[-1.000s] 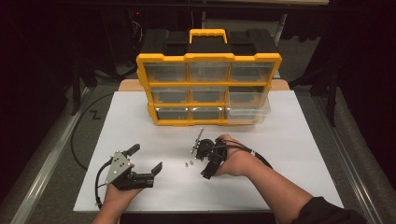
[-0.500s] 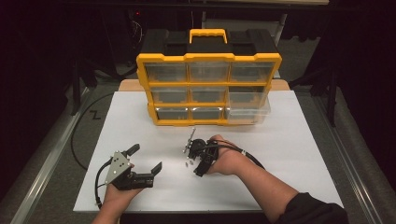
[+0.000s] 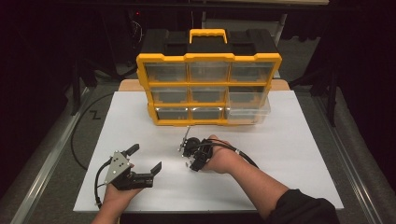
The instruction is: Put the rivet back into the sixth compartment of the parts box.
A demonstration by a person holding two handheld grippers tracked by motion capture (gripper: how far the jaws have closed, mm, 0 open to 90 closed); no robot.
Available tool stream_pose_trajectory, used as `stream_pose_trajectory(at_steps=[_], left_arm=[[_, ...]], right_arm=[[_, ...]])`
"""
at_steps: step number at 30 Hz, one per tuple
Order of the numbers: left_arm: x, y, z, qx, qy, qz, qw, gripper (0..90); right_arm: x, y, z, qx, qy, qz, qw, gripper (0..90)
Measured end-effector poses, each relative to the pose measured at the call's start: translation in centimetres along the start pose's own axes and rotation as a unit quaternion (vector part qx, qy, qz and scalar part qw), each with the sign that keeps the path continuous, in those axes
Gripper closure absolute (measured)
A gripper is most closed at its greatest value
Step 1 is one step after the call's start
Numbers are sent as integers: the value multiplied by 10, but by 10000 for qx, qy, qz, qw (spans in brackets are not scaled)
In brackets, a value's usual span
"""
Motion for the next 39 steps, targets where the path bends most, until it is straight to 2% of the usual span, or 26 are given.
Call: stream_pose_trajectory(at_steps=[11,17,25,27,39], left_arm=[[0,0,0,5,-6,0,10000,4],[0,0,0,6,-13,-3,10000,4],[0,0,-1,6,-21,-3,10000,4],[1,0,-1,4,-22,-6,10000,3],[1,0,-1,14,-14,2,10000,4]], right_arm=[[-3,-1,-4,-40,59,-78,9999,761],[-5,-1,-7,-51,90,-104,9999,803],[-7,-2,-8,-137,101,-220,9996,819],[-6,-2,-7,-133,163,-176,9996,829],[-5,-3,-8,-107,122,-162,9997,846]])
Point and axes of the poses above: each handheld gripper's, and its own axes: x roughly backward along the jaws, z roughly out of its underside, y roughly to its left, the point moved 9 cm from there along -x, roughly forward along the jaws, and after that the axes turned 5 degrees about -y, right-handed, at the moved point
